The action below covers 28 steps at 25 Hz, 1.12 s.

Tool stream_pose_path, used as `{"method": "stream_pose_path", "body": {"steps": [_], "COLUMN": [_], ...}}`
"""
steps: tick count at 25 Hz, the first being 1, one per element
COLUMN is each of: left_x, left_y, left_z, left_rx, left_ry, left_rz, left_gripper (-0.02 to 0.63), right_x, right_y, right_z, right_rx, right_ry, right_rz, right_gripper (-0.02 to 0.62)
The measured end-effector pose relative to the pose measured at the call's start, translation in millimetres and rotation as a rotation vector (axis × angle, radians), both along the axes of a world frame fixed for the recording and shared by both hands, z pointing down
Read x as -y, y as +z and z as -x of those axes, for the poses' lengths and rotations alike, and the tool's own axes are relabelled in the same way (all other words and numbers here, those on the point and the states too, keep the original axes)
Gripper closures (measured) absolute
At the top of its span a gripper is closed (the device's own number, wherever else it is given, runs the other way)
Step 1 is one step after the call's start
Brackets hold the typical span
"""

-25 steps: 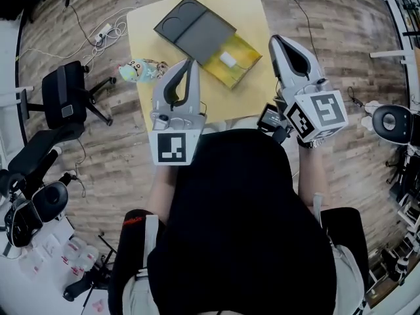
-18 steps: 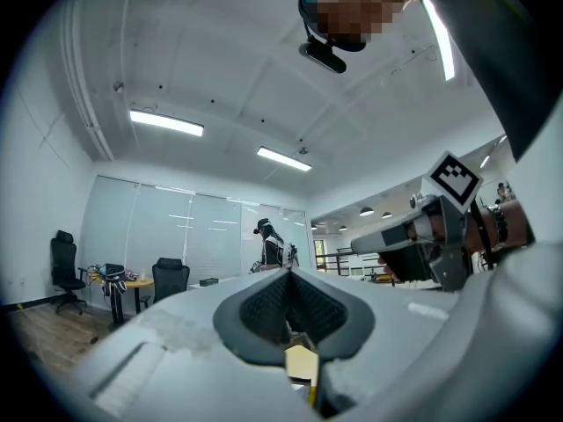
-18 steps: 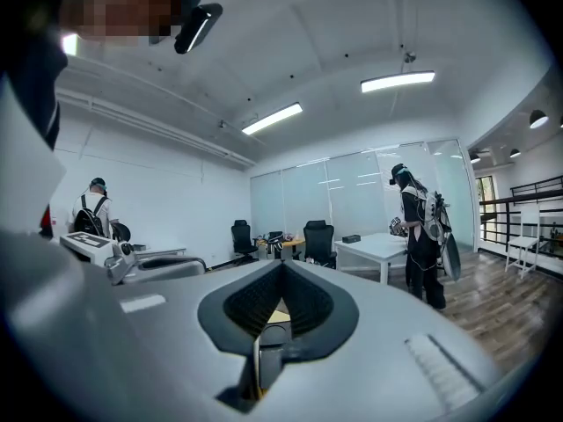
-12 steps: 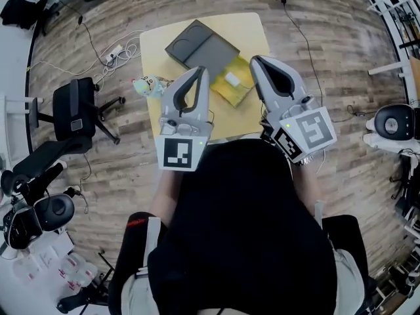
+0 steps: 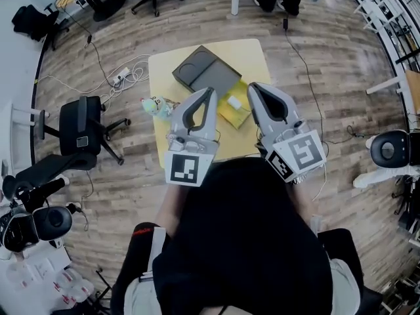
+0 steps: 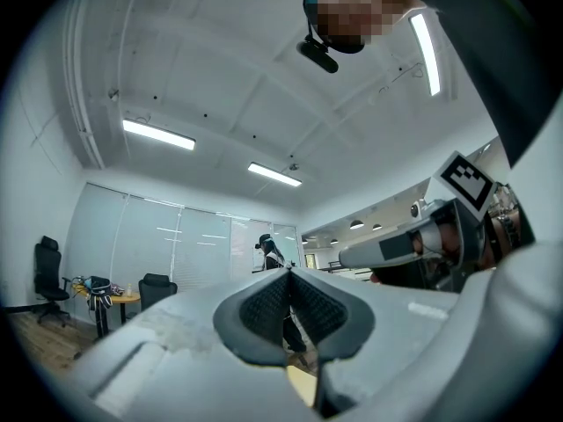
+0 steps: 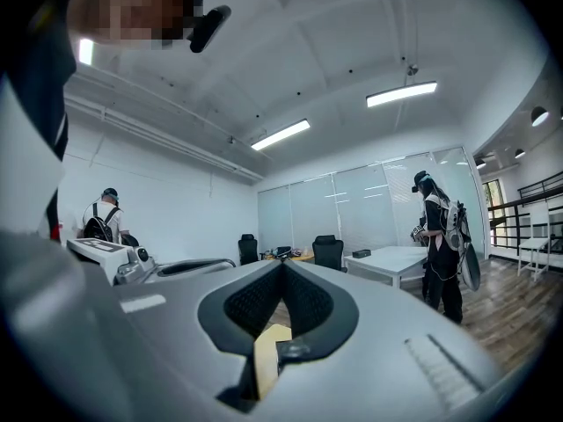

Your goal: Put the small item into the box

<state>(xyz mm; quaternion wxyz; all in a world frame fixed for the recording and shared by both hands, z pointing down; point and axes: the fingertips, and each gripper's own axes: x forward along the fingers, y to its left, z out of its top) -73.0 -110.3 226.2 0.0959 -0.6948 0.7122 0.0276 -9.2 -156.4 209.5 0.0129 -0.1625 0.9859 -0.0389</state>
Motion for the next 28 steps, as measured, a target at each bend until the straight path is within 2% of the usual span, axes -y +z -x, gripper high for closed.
{"method": "stream_pose_path", "body": {"steps": [9,15,28], "left_x": [0,6,5], "left_y": [-5,-4,2], "left_z": [-12,-24,-30], "left_rx": [0.002,0.042,0.04], "left_ry": [0.045,0.076,0.089], "left_rz": [-0.006,0.002,0.022], "left_gripper": [0.604,0.604,0.604], "right_x": [-7,-2,-9], "right_y": [-1,1,2], "right_z": [-4,-9,-7], "right_rx": [0.015,0.017,0.012], "right_ry": [0.022,0.032,0.011], "right_rz": [0.008,0.013,-0.015], "right_gripper": [0.594,0.594,0.595]}}
